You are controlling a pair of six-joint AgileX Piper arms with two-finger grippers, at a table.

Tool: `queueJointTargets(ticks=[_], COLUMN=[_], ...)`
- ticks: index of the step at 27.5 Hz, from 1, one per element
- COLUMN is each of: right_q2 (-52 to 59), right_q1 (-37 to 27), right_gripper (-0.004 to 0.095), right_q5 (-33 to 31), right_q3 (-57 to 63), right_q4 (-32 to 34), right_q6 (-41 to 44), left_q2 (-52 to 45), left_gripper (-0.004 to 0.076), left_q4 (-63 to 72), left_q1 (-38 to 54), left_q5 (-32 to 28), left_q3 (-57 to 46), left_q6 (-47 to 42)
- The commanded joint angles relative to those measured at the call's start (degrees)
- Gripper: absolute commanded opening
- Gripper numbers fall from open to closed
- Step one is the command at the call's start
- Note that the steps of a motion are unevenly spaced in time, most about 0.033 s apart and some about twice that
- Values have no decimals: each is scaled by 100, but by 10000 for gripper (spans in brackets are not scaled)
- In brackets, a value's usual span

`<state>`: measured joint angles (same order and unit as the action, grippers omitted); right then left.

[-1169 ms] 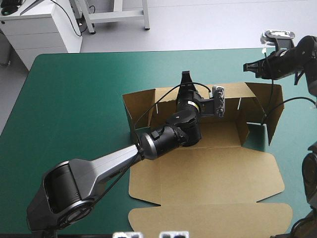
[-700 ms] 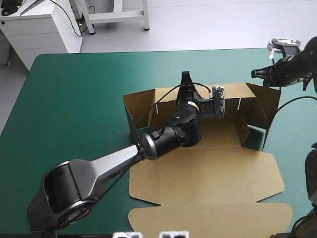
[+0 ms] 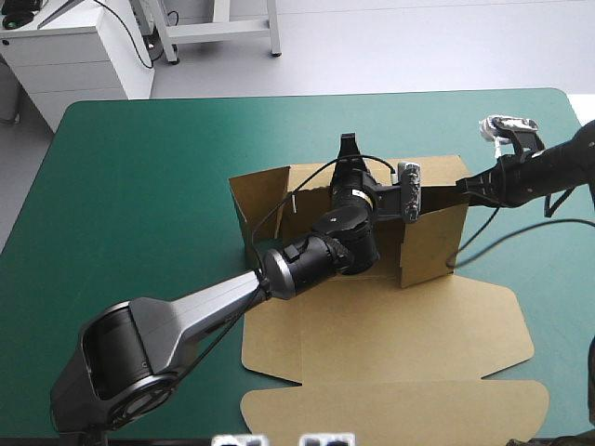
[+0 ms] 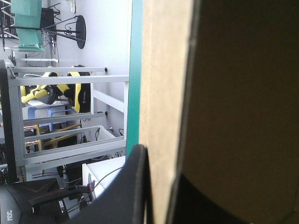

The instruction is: Fold the box

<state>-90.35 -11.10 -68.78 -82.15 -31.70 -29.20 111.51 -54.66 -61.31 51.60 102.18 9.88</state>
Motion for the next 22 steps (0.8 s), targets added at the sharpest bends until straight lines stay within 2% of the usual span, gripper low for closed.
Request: queueJointTargets(ticks=[1, 4, 5, 11, 16, 22], right_q2=[599, 813, 894, 963, 1111, 1838], right_q1=[-32, -32, -32, -22, -22, -22], right_gripper=[-5, -5, -5, -5, -4, 0], right_q5=[347, 675, 810, 903, 802, 764], right_q3=[587, 1240, 1633, 2629, 2836, 2836], right_q4=[-1074, -1567, -1914, -3251, -3158, -2812], right_q6=[-830, -1470, -1932, -3246, -3261, -2734], left_q2=[-347, -347, -347, -347, -347, -347], left_gripper=[-8, -8, -8, -8, -8, -8], left_q4=[-73, -64, -64, -64, -50, -50], left_q1=[-56, -56, -56, -56, -56, -56], left_q5=[-109, -109, -109, -132, -132, -158], left_q3=[135, 135, 135, 135, 135, 135], left_q6=[-84, -84, -84, -84, -84, -84])
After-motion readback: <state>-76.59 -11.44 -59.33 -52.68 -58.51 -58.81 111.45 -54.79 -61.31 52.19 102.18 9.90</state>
